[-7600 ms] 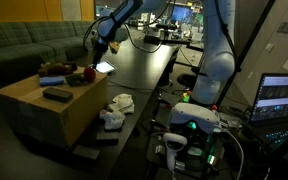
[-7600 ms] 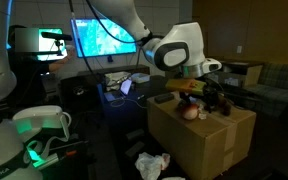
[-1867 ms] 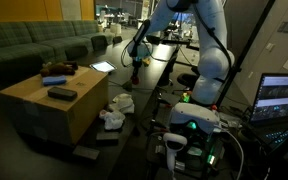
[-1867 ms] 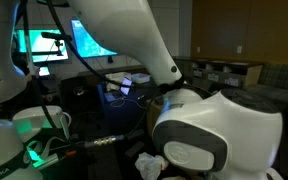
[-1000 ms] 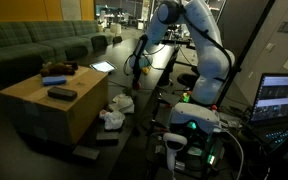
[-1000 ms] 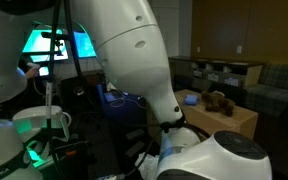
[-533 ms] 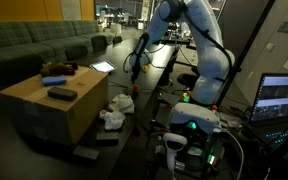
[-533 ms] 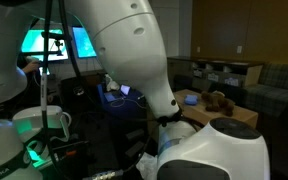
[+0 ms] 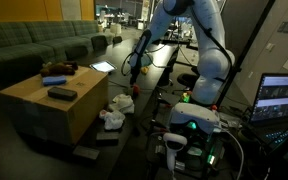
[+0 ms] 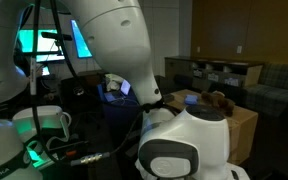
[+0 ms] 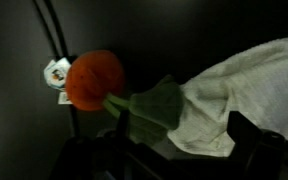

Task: Switch all the objects from the box and the table

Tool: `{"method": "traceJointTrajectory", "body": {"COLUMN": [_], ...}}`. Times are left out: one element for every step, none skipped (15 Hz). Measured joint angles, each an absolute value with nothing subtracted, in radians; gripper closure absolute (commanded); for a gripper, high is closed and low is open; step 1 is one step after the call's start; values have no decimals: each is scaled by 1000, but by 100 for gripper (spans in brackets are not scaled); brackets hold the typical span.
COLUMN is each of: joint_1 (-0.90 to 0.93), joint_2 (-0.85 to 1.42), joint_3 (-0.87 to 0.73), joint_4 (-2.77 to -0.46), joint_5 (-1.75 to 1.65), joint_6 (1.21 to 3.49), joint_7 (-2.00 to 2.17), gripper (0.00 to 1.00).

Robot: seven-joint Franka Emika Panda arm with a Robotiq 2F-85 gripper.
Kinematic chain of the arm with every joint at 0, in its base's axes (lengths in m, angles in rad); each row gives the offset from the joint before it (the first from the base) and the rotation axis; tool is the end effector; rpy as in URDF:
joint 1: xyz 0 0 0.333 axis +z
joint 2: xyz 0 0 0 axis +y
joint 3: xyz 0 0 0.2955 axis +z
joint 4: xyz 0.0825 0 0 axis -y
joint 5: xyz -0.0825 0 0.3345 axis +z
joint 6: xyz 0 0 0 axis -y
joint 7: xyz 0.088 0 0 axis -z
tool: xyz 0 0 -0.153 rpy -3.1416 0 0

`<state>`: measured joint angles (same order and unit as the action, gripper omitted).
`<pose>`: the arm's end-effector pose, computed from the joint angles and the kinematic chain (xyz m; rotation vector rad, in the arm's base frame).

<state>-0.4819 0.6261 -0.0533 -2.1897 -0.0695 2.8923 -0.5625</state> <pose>0.4518 -0.2668 0.0881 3.0538 0.1609 0.0593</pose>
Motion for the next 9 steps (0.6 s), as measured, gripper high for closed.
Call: {"method": "traceJointTrajectory", "body": {"joint_1": [-486, -488, -488, -488, -489, -489, -490, -495, -500], "joint_2": [623, 623, 625, 628, 633, 638, 645, 654, 666], "joint_3": [-26, -1, 22, 42, 60, 74, 85, 96, 104], "joint_4": [-2215, -2238, -2261, -2283, -2302, -2319, -2331, -2339, -2345], "joint_5": [-64, -58, -53, -52, -52, -52, -52, -52, -52], "joint_6": [2898, 2909, 2926, 2948, 2971, 2992, 3013, 3031, 3055], "joint_7": [-559, -554, -545, -532, -518, -505, -494, -484, -474], "gripper": [0, 0, 0, 0, 0, 0, 0, 0, 0]}}
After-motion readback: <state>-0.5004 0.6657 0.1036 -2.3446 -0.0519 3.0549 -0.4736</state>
